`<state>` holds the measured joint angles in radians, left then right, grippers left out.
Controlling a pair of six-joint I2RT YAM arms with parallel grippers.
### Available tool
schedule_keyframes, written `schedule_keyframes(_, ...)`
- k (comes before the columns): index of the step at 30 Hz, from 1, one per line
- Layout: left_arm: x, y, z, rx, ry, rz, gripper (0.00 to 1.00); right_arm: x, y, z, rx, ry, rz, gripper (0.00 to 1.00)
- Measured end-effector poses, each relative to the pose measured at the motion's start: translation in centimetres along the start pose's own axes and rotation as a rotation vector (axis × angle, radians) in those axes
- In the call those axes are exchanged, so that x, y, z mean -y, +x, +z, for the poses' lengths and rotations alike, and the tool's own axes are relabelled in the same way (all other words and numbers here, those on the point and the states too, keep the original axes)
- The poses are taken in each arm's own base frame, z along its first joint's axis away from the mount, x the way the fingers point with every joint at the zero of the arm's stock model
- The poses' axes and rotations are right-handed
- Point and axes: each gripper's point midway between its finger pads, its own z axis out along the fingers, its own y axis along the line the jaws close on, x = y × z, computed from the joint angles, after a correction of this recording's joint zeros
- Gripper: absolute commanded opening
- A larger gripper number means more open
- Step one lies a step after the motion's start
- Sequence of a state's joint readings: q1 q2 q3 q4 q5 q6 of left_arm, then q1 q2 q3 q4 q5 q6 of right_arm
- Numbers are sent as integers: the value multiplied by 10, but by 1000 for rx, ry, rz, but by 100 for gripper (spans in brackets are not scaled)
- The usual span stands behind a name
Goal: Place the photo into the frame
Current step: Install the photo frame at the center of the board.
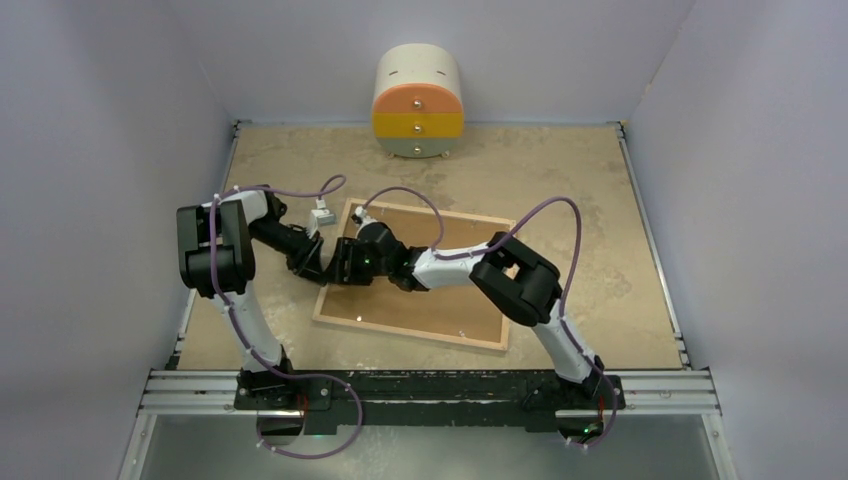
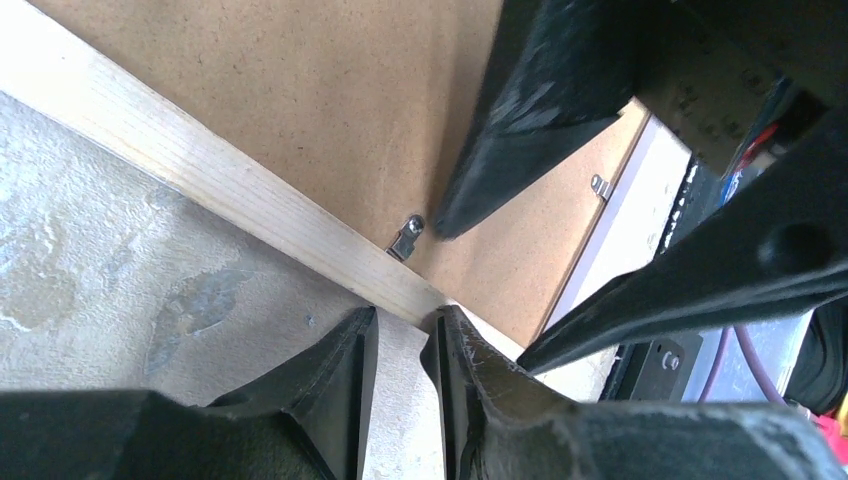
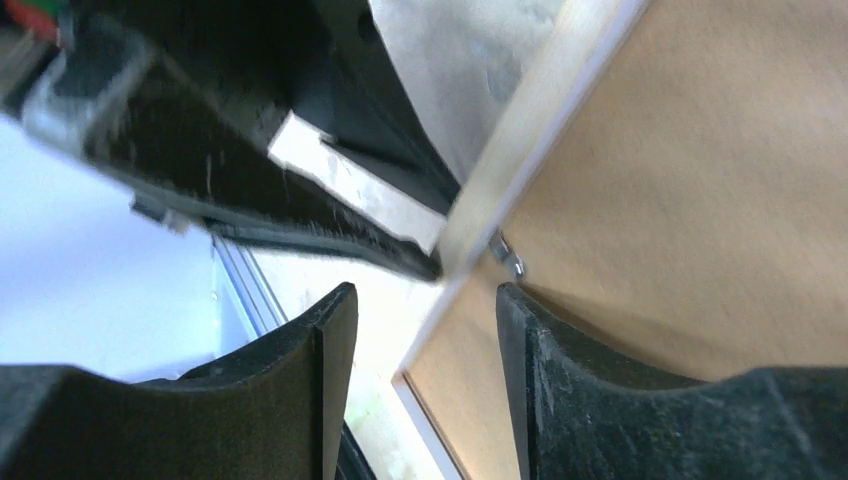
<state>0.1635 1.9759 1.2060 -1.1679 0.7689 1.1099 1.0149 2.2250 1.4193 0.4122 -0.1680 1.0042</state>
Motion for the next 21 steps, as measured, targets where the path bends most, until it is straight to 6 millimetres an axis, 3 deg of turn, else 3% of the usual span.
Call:
schedule_keyframes(3, -1, -1, -1, 1, -2, 2, 41, 4, 6, -18, -13, 3, -59, 60)
schedule_keyframes(6, -2, -2, -5, 3, -6, 5, 52, 11, 15, -50, -36, 33, -197, 62)
schedule_keyframes(7, -3, -4, -7, 4, -11, 7, 60, 11, 17, -61, -41, 43, -250, 62)
schedule_keyframes(11, -11, -11, -19, 21, -44, 22, 69, 16, 24, -101, -52, 91, -445, 63)
schedule_keyframes(12, -12, -13, -21, 25, -52, 26, 76, 21, 28, -110, -63, 112, -489, 63)
schedule_keyframes(18, -11, -22, -35, 38, -109, 74, 82, 73, 73, -141, -206, 263, -686, 59)
schedule_keyframes(21, -6, -30, -45, 53, -148, 118, 83, 73, 80, -147, -228, 282, -772, 57)
